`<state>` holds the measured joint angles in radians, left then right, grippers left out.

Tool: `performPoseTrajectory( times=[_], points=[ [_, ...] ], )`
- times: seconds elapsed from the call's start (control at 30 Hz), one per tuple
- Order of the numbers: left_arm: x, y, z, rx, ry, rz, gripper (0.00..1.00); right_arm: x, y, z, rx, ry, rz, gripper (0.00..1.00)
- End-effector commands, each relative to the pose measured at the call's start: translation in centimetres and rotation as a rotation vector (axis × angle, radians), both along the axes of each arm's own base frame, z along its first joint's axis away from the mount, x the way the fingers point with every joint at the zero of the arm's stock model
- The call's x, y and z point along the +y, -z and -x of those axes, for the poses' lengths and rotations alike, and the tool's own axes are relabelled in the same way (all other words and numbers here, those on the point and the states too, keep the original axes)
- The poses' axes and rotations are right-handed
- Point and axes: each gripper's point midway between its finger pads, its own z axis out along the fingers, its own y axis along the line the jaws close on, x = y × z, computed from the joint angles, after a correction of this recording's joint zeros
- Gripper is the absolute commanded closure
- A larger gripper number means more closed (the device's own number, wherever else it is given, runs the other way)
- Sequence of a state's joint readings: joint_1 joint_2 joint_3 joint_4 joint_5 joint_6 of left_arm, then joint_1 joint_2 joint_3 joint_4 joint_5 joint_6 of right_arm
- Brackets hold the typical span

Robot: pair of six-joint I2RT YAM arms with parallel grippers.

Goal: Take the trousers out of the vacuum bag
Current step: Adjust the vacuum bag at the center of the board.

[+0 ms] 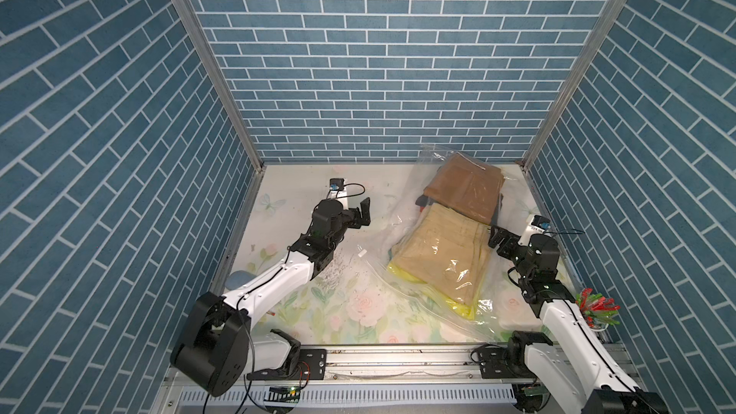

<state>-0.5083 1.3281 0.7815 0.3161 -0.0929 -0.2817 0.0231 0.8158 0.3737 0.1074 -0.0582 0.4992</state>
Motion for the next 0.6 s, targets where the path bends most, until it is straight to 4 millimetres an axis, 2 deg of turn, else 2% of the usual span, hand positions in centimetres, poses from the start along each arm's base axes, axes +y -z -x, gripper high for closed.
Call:
performPoseTrajectory(
  times=[0.0, 0.1, 0.23, 0.43, 0.57],
  points=[
    [-3.6, 2.2, 1.5, 0.128, 0.116, 0.043, 0.0, 1.9, 2.8, 1.9, 0.117, -0.057, -0.126, 0.01],
    [-5.9, 2.7, 1.9, 0.149, 0.166, 0.072, 0.0, 2.4, 4.7, 2.7, 0.179, -0.067, -0.157, 0.01],
    [-8.7, 4.9, 1.8, 0.233, 0.211, 0.112, 0.0, 3.0, 6.8, 3.6, 0.236, -0.084, -0.198, 0.0],
    [-12.3, 7.8, 1.3, 0.308, 0.241, 0.134, 0.01, 3.9, 8.1, 4.2, 0.254, -0.119, -0.23, 0.01],
    [-14.0, 9.7, 0.7, 0.351, 0.238, 0.121, 0.0, 4.6, 8.7, 4.3, 0.267, -0.144, -0.259, 0.01]
  ],
)
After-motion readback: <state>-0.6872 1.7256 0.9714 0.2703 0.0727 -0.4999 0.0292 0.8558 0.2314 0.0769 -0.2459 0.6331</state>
